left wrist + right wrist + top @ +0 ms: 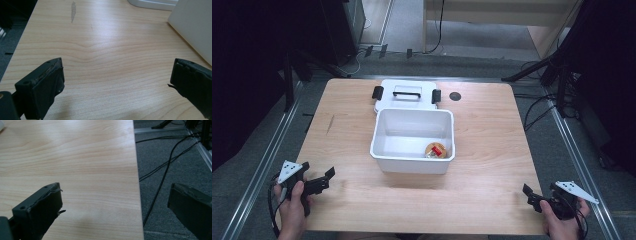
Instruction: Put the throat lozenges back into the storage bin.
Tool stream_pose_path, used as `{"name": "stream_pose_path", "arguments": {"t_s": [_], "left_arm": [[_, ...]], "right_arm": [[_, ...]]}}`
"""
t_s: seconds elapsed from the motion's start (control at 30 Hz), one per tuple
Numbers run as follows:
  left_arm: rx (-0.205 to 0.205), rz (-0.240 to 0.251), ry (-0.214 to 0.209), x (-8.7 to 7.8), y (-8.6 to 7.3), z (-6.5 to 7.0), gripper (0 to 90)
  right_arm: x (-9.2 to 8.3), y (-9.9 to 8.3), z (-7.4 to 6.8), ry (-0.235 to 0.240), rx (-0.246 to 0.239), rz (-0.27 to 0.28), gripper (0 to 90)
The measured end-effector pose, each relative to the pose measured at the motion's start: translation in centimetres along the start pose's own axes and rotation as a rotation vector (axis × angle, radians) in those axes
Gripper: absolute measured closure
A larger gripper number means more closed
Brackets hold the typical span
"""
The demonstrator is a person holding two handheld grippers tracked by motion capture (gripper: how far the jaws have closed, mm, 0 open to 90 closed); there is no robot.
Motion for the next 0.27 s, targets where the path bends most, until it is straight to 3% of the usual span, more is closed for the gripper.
{"name": "stream_pose_path", "arguments": {"t_s": [0.17,0.27], "left_arm": [[-0.001,-0.002,0.001,0.02,0.0,-0.02,0.0],[-0.001,-0.004,0.0,0.02,0.0,-0.01,0.0]], "right_arm": [[0.38,-0.07,-0.39,-0.007,-0.037,-0.029,0.0],[0.49,-0.09,-0.44,-0.003,-0.035,-0.04,0.0]]}}
Point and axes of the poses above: each handheld gripper's, and its own axes: x roughly forward along the jaws, y roughly out of its top, z roughly to its right, the point moved 4 cm from there along x, roughly forward along the jaws, and after that the axes turned 9 degrees about z, right-handed, at the moved point
